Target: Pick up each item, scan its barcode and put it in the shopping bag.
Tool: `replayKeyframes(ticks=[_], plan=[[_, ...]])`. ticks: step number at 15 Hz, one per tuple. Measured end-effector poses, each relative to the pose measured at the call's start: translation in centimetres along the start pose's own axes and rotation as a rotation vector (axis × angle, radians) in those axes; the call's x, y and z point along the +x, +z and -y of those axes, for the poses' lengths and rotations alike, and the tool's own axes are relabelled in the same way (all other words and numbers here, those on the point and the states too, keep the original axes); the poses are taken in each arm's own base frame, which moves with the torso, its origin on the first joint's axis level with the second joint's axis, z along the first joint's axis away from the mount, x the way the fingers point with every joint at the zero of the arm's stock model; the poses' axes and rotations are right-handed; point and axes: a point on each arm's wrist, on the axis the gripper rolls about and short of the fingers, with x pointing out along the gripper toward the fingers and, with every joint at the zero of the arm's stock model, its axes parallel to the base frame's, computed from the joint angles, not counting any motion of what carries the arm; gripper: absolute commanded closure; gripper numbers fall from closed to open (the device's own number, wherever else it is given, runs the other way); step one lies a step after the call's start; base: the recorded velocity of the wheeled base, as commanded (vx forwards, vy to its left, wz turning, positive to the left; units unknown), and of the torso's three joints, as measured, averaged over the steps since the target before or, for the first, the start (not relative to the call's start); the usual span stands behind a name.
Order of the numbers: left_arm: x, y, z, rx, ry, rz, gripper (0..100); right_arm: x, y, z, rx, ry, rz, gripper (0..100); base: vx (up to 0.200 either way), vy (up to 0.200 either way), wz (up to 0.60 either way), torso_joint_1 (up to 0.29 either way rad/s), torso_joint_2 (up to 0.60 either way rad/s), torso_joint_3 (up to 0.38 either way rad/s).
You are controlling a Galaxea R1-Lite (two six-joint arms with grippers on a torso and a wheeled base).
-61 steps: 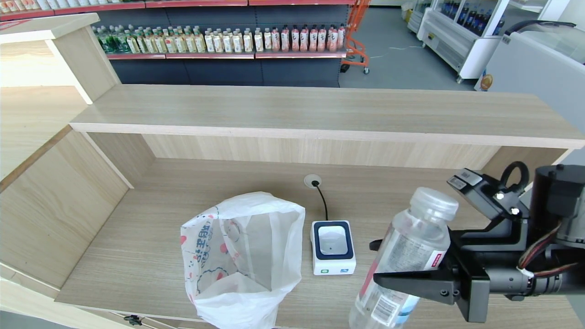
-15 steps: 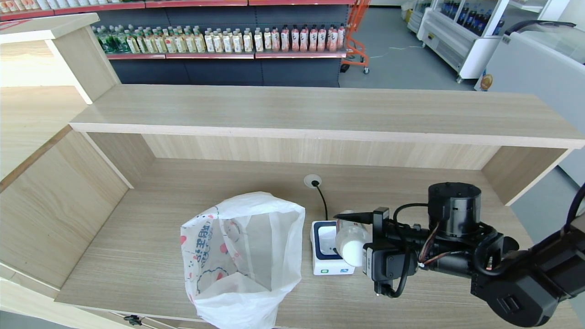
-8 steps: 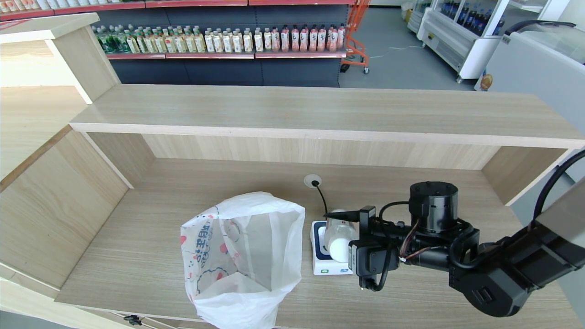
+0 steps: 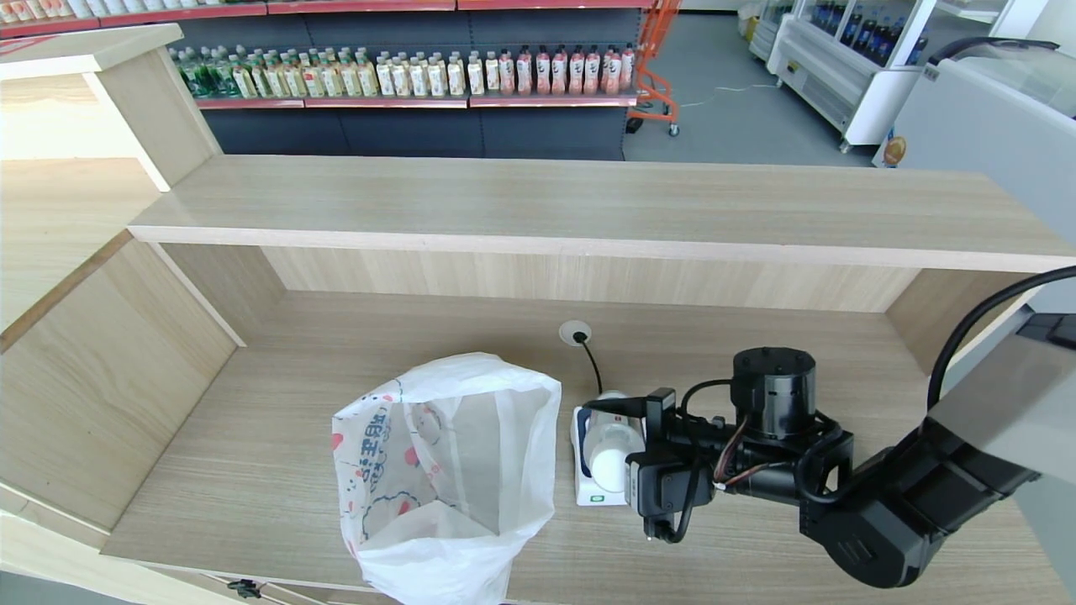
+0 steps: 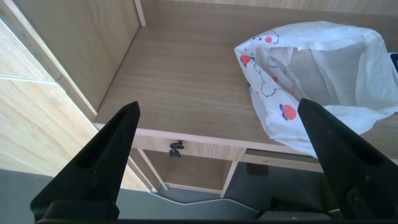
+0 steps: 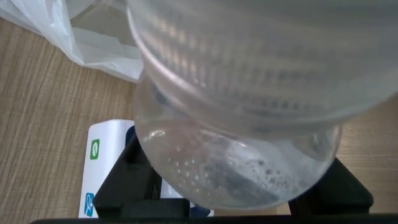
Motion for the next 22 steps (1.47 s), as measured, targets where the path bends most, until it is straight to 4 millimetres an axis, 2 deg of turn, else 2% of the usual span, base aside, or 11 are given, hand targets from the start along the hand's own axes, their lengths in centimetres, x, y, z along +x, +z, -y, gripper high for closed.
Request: replayKeyframes(ticks=[6,9,11,12,15,16,18,22], plan=[[0.0,0.0,0.0,0.000,0.000,0.000,0,0.4,-0.3,-0.1,-0.003,-0.013,0.001,100,0.000,0.000,0.00,0.000,0.00,0.000],[0.0,0.0,0.0,0.003,0.000,0.000,0,1.0,0.6,2.2,0.003,-0.100,0.000,100,0.000,0.000,0.00,0.000,0.00,0.000],[0.0,0.0,0.0,0.003,0.000,0.000,0,0.9,2.8,4.2,0.189,-0.225,-0.084,100,0.000,0.000,0.00,0.000,0.00,0.000],[0.0,0.0,0.0,0.003,0.000,0.000,0,0.6,4.1,4.9,0.346,-0.314,-0.148,100,0.000,0.000,0.00,0.000,0.00,0.000],[0.0,0.0,0.0,0.001,0.000,0.000,0,-1.4,7.9,6.0,0.800,-0.598,-0.252,100,0.000,0.000,0.00,0.000,0.00,0.000],[0.0,0.0,0.0,0.000,0.000,0.000,0,-2.2,8.4,6.3,0.894,-0.665,-0.261,100,0.000,0.000,0.00,0.000,0.00,0.000],[0.0,0.0,0.0,0.000,0.000,0.000,0,-4.6,8.1,6.4,1.001,-0.732,-0.300,100,0.000,0.000,0.00,0.000,0.00,0.000],[0.0,0.0,0.0,0.002,0.000,0.000,0,-9.0,7.3,6.8,1.081,-0.761,-0.364,100,0.000,0.000,0.00,0.000,0.00,0.000]])
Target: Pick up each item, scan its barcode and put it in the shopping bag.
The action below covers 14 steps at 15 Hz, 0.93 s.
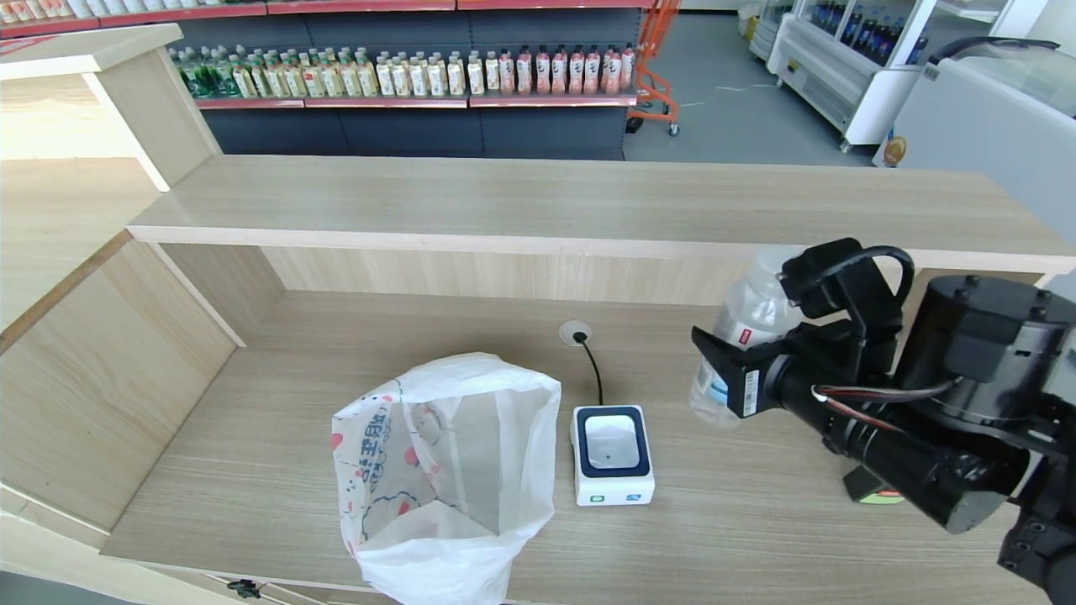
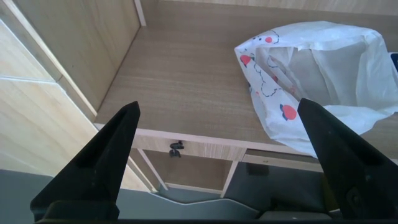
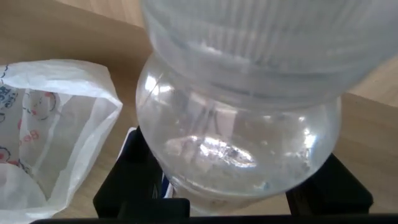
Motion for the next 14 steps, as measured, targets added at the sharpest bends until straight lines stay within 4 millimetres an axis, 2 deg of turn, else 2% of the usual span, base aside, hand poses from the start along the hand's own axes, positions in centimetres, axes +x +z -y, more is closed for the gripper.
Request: replayKeyframes(ticks=[2,6,9,14], plan=[[0.0,0.0,0.0,0.000,0.000,0.000,0,-1.4,0.0,1.1,0.007,0.009,-0.011,100,0.000,0.000,0.00,0.000,0.00,0.000],[0.0,0.0,0.0,0.000,0.000,0.000,0,-2.3,0.2,1.6,0.054,0.005,0.008,100,0.000,0.200,0.00,-0.001,0.00,0.002],[0.0,0.0,0.0,0.001,0.000,0.000,0,-2.3,0.2,0.8,0.061,0.035,0.009,100,0.000,0.200,0.00,0.017,0.00,-0.001],[0.0,0.0,0.0,-0.001,0.000,0.000,0,-2.3,-0.4,-1.1,0.040,0.100,-0.019,100,0.000,0.000,0.00,0.000,0.00,0.000]])
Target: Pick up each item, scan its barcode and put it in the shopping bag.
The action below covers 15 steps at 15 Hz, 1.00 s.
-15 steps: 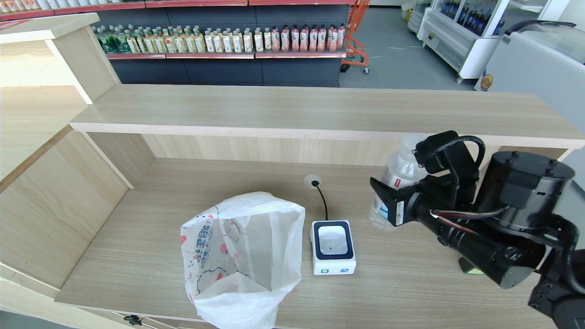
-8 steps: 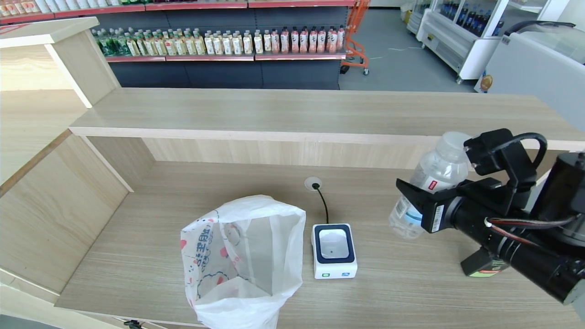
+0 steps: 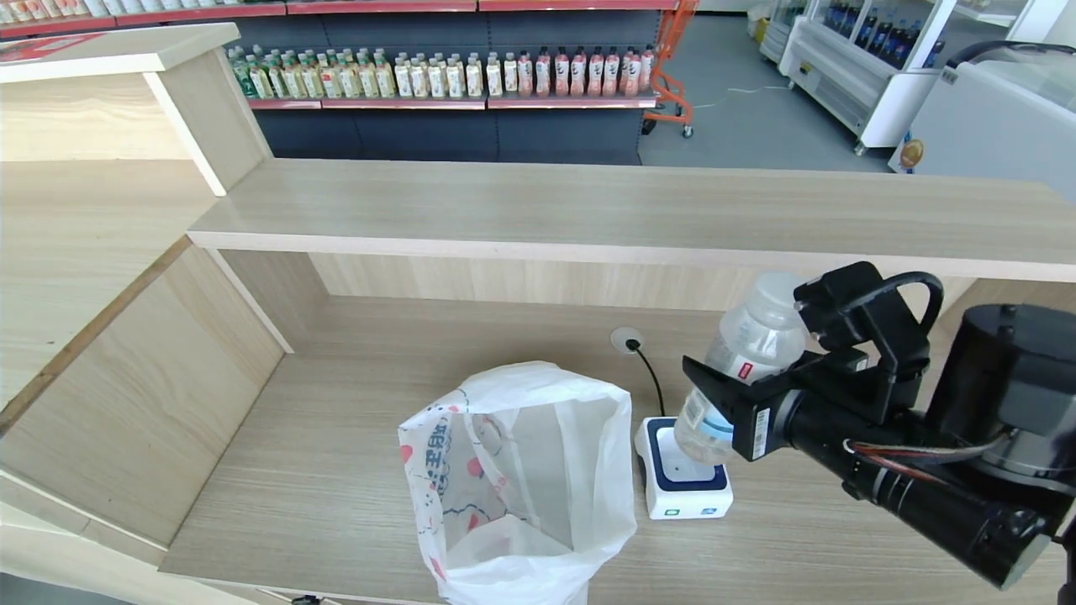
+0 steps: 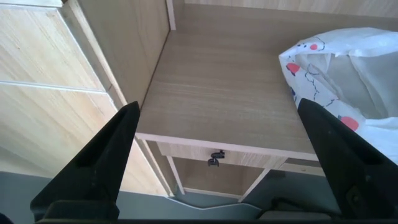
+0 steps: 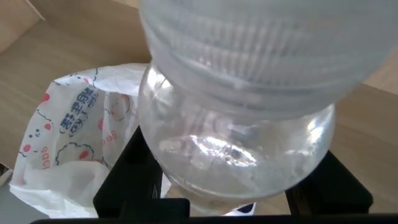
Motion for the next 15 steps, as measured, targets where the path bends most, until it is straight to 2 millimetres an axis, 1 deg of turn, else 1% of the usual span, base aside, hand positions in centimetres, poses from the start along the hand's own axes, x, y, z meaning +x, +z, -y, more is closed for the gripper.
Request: replayKeyframes(ticks=[2,4,7,9,11,13,15], plan=[[0.0,0.0,0.0,0.000,-0.001,0.000,0,1.1,-0.2,-0.6,-0.006,0.007,-0.008,100,0.000,0.000,0.00,0.000,0.00,0.000],[0.0,0.0,0.0,-0.001,-0.002,0.000,0,2.7,0.2,-2.2,-0.003,0.045,0.015,100,0.000,0.000,0.00,0.000,0.00,0.000],[0.0,0.0,0.0,-0.001,0.000,0.000,0,4.7,0.1,-6.1,-0.023,0.136,0.033,100,0.000,0.000,0.00,0.000,0.00,0.000],[0.0,0.0,0.0,-0.001,0.000,0.000,0,5.4,-0.7,-8.3,-0.068,0.186,0.029,100,0.000,0.000,0.00,0.000,0.00,0.000],[0.0,0.0,0.0,-0.001,0.000,0.000,0,6.3,-1.6,-9.8,-0.102,0.202,0.071,100,0.000,0.000,0.00,0.000,0.00,0.000],[0.0,0.0,0.0,0.000,0.000,0.000,0,7.3,-2.8,-10.9,-0.123,0.209,0.102,100,0.000,0.000,0.00,0.000,0.00,0.000],[0.0,0.0,0.0,0.000,0.000,0.000,0,7.7,-4.4,-11.9,-0.142,0.229,0.078,100,0.000,0.000,0.00,0.000,0.00,0.000]])
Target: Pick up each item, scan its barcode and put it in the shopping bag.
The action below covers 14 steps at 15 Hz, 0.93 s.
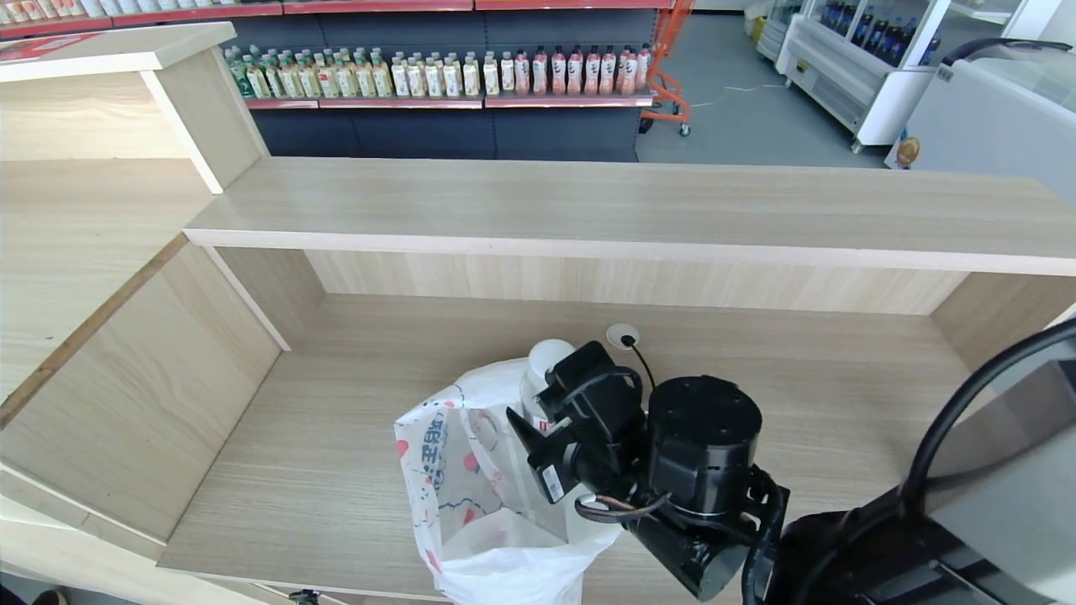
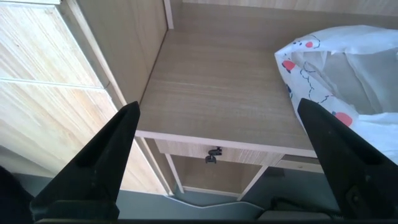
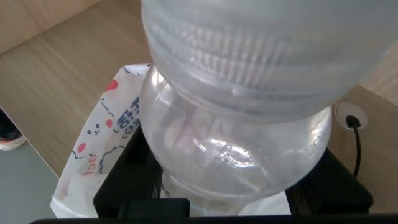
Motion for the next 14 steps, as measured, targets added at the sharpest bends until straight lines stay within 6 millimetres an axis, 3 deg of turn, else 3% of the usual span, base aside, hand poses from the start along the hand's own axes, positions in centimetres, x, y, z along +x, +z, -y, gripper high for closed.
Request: replayKeyframes(ticks=[5,14], plan=[[0.0,0.0,0.0,0.000,0.000,0.000,0,1.1,-2.1,-1.3,0.010,0.029,0.071,100,0.000,0.000,0.00,0.000,0.00,0.000],[0.0,0.0,0.0,0.000,0.000,0.000,0,1.4,-6.4,-2.5,-0.042,0.115,-0.012,100,0.000,0.000,0.00,0.000,0.00,0.000]])
